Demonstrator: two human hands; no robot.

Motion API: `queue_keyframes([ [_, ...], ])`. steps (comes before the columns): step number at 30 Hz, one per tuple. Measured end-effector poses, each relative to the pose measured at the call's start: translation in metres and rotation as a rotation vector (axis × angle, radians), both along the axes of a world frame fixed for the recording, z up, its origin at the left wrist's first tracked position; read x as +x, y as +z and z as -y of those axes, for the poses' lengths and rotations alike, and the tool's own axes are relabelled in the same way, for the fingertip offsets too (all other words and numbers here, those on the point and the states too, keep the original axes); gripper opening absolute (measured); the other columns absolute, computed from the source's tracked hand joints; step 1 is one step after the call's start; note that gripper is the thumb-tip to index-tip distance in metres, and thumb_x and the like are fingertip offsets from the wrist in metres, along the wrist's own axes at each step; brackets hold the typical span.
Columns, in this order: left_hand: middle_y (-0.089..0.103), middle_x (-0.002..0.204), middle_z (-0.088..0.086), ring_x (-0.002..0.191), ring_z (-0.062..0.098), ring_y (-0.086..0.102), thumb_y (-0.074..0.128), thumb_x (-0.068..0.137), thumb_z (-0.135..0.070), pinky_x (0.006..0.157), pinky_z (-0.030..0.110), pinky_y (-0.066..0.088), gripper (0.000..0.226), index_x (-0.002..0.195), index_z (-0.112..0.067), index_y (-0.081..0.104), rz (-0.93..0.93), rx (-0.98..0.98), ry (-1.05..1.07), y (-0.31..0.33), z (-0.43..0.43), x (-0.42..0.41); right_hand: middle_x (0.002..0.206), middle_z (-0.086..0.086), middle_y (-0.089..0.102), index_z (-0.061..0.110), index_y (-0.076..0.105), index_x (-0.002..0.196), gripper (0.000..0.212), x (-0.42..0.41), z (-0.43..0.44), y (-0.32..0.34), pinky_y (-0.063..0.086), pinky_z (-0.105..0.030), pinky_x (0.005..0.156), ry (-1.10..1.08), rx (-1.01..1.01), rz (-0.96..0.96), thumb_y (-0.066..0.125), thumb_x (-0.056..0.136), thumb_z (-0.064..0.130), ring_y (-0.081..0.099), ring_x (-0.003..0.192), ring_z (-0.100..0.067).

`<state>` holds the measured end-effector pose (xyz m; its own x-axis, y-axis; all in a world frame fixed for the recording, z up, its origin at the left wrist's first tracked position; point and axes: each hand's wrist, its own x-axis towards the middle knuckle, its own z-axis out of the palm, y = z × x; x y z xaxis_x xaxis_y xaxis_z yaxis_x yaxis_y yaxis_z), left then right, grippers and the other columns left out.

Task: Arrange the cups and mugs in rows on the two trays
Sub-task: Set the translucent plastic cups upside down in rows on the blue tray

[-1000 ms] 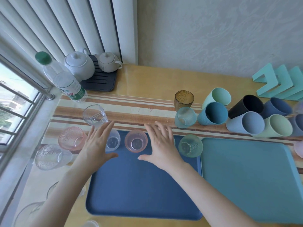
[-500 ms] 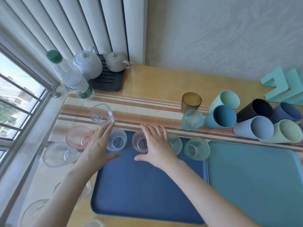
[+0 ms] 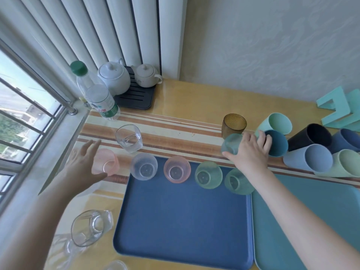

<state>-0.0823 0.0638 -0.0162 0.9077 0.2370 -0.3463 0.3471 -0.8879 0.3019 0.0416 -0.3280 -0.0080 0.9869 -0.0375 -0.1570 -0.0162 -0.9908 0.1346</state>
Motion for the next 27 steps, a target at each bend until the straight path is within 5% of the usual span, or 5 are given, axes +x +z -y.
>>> queue_keyframes([
  [8,0.043,0.138,0.019,0.124,0.037,0.041,0.083,0.063,-0.022,0.101,0.049,0.035,0.099,0.144,-0.014,0.025,-0.012,0.029,0.045,-0.009,0.013,0.005,0.118,-0.013,0.057,0.002,0.045,0.116,0.075,0.008,0.002,-0.014,0.011,-0.044,0.109,0.036,-0.044,0.013,0.068,0.069,0.056,0.033,0.123,-0.032],
  [17,0.053,0.121,0.021,0.109,0.041,0.051,0.086,0.053,-0.003,0.088,0.050,0.042,0.092,0.134,-0.008,0.042,0.314,-0.096,0.037,0.054,0.039,-0.027,0.109,-0.009,0.057,0.012,0.048,0.121,0.080,-0.060,0.002,0.059,0.017,-0.042,0.102,0.091,0.348,0.313,0.083,0.054,0.040,0.038,0.112,-0.029],
  [21,0.053,0.124,0.013,0.111,0.033,0.051,0.086,0.053,-0.010,0.089,0.041,0.040,0.095,0.135,-0.011,0.037,0.311,-0.244,0.071,0.060,0.066,-0.062,0.113,-0.006,0.055,0.014,0.045,0.127,0.085,-0.116,-0.013,0.073,0.022,-0.033,0.098,0.101,0.558,0.238,0.085,0.054,0.033,0.038,0.112,-0.026],
  [24,0.055,0.118,-0.001,0.107,0.021,0.054,0.071,0.052,-0.037,0.088,0.037,0.044,0.084,0.128,-0.015,0.042,0.289,-0.379,0.132,0.043,0.090,-0.080,0.119,0.003,0.047,0.018,0.040,0.132,0.088,-0.155,-0.033,0.061,0.025,-0.017,0.098,0.155,0.740,0.052,0.084,0.058,0.029,0.039,0.114,-0.015],
  [27,0.052,0.112,-0.008,0.105,0.019,0.054,0.078,0.054,-0.017,0.085,0.031,0.045,0.079,0.125,-0.018,0.044,0.248,-0.386,0.110,0.022,0.104,-0.091,0.127,0.020,0.031,0.033,0.025,0.137,0.084,-0.180,-0.059,0.045,0.033,-0.010,0.085,0.170,0.819,-0.139,0.075,0.068,0.034,0.041,0.117,-0.003],
])
